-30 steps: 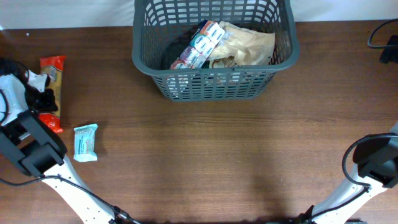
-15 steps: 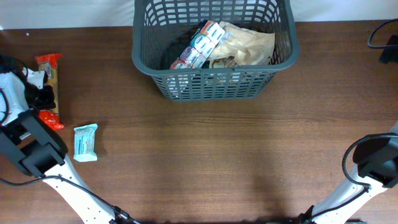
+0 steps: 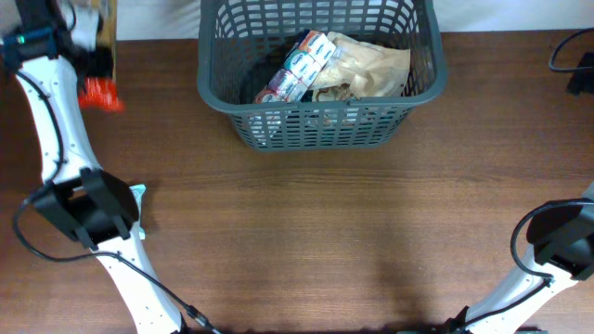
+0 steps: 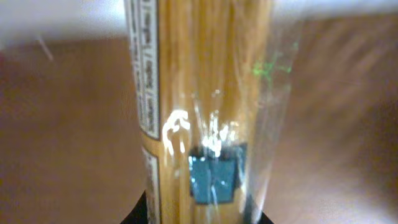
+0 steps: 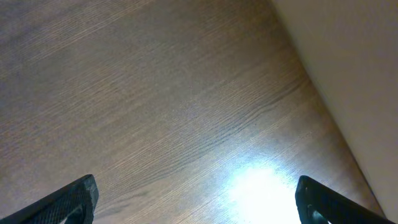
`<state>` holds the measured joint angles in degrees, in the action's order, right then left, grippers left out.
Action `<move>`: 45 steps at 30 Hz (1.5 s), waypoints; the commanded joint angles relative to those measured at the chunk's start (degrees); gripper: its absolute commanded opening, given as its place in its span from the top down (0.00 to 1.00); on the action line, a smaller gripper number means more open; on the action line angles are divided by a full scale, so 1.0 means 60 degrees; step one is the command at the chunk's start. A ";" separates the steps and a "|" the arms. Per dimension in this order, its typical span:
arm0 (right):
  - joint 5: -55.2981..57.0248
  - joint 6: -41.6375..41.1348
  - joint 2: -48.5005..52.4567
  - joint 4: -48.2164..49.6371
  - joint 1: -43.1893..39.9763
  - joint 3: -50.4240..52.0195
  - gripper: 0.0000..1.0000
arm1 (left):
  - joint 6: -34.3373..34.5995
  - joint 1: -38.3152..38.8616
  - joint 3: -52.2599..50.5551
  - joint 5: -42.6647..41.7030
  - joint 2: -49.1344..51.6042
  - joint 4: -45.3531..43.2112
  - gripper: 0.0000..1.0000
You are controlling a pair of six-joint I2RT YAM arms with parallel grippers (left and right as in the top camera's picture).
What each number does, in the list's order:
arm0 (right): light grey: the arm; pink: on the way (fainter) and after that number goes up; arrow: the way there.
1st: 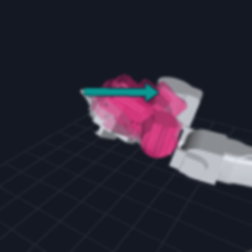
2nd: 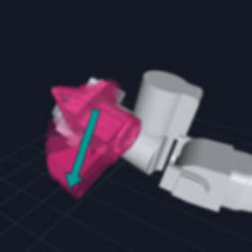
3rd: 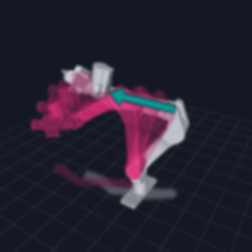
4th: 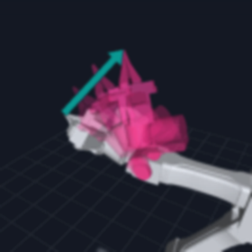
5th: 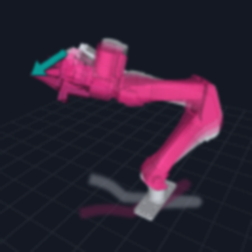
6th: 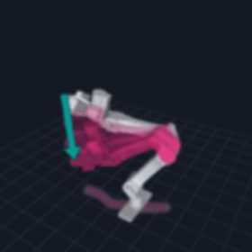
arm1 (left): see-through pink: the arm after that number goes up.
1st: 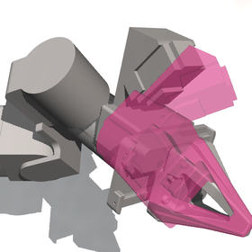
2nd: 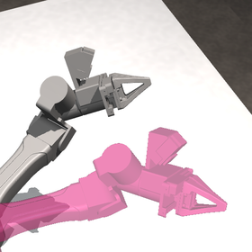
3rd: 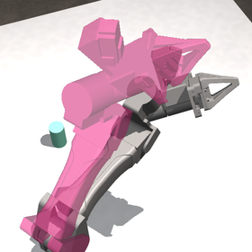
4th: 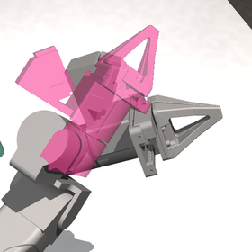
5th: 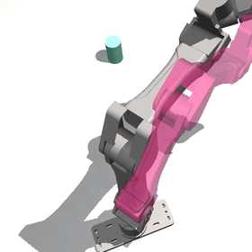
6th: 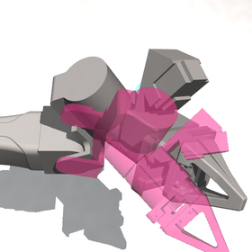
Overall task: Pack container
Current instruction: 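Lift the spaghetti package and carry it right over the basket, then open the left gripper to drop the spaghetti into the basket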
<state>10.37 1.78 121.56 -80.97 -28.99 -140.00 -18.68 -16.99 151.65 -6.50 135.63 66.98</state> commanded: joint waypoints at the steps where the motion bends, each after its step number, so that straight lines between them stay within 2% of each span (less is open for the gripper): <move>1: -0.0015 -0.0062 -0.0211 0.0004 0.0015 -0.0051 0.01 | 0.0189 0.0510 0.1581 -0.0452 -0.1829 -0.0160 0.98; 9: -0.0018 -0.0062 -0.0211 0.0004 0.0015 -0.0051 0.01 | 0.0255 0.2361 0.2317 -0.0663 -0.2779 0.0007 0.98; 15: -0.0018 -0.0062 -0.0211 0.0004 0.0015 -0.0051 0.01 | 0.0186 0.3738 0.2135 -0.1963 -0.2710 0.0339 0.98; 18: -0.0018 -0.0066 -0.0211 0.0004 0.0015 -0.0051 0.01 | -0.0328 0.4175 0.1963 -0.3016 -0.2524 0.0328 0.98; 21: -0.0018 -0.0062 -0.0211 0.0004 0.0015 -0.0051 0.01 | -0.0688 0.4382 0.1909 -0.3705 -0.2171 0.0175 0.98; 28: -0.0018 -0.0062 -0.0211 0.0004 0.0015 -0.0051 0.01 | -0.0670 0.4415 0.1909 -0.3716 -0.1206 -0.0514 0.98; 34: -0.0018 -0.0062 -0.0211 0.0000 0.0015 -0.0051 0.01 | -0.0659 0.4430 0.1909 -0.4703 -0.0328 0.0237 0.98; 45: -0.0018 -0.0062 -0.0211 0.0004 0.0015 -0.0051 0.01 | -0.0696 0.4707 0.1909 -0.4670 0.0452 0.1137 0.98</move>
<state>10.37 1.74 121.56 -80.95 -28.99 -140.00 -21.67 10.63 161.75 -30.65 140.64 74.50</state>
